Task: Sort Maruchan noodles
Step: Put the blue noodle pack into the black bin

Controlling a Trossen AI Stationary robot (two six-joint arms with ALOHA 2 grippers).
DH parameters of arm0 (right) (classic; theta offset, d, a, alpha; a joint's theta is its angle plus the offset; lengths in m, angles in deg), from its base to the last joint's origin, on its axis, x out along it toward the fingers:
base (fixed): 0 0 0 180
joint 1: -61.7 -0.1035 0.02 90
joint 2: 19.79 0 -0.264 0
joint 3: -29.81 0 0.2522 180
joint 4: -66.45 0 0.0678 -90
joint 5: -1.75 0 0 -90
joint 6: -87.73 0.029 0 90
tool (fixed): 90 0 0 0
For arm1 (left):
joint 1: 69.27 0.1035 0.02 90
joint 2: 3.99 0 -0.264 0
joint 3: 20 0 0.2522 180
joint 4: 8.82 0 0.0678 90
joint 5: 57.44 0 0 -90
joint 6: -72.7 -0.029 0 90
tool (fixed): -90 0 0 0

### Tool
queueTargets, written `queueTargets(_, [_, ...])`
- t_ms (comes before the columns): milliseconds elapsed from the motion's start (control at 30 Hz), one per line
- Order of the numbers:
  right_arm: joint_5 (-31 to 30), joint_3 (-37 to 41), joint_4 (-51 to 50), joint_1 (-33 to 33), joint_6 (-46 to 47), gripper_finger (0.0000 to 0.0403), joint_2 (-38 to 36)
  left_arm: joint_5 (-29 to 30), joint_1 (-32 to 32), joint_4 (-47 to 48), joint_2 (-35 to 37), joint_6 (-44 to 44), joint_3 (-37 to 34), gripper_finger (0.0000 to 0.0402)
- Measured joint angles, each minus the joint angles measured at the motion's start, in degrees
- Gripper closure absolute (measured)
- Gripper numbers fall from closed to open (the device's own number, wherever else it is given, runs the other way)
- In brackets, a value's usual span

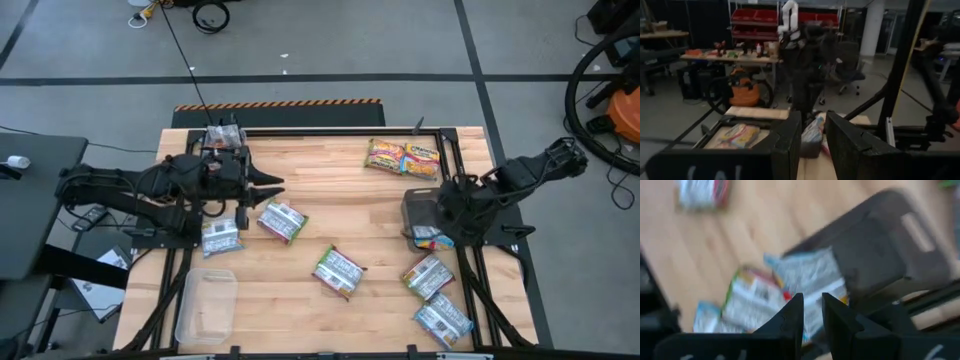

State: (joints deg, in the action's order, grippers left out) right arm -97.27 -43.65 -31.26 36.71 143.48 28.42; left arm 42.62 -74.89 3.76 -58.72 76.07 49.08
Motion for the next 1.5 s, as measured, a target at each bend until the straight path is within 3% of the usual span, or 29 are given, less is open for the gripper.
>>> queueTargets(200, [-9.94, -4.00, 2.95, 12.54, 3.07, 0.0326, 10.93, -0.92, 3.72, 0.29, 0.03, 0.40, 0.01, 0.0308])
queueTargets(500, [-17.04, -3.93, 13.82, 42.89, -5.85, 0.0326, 28.65, -0.94, 5.39, 5.04, -0.58, 5.43, -0.01, 0.0308])
queueTargets(667, [-15.24, -3.93, 23.26, 57.66, -12.48, 0.0326, 37.46, -0.95, 4.46, 7.79, -0.28, 10.07, 0.01, 0.0308])
queueTargets(800, [-15.67, -3.91, 25.45, 65.22, -13.23, 0.0326, 43.09, -0.92, 2.95, 10.82, -0.37, 13.62, -0.01, 0.0308])
queueTargets(967, [-12.06, -3.89, 27.72, 70.00, -13.40, 0.0299, 48.83, -0.19, 1.13, 11.15, -0.37, 15.09, -0.01, 0.0308])
queueTargets(1167, [-10.85, -3.91, 30.75, 70.33, -9.49, 0.0242, 50.84, 2.36, 0.79, 11.03, -0.37, 15.05, -0.01, 0.0308])
queueTargets(1500, [-10.72, -4.06, 30.26, 70.40, -3.54, 0.0247, 53.49, 2.37, 0.94, 11.08, -0.37, 15.06, -0.01, 0.0308])
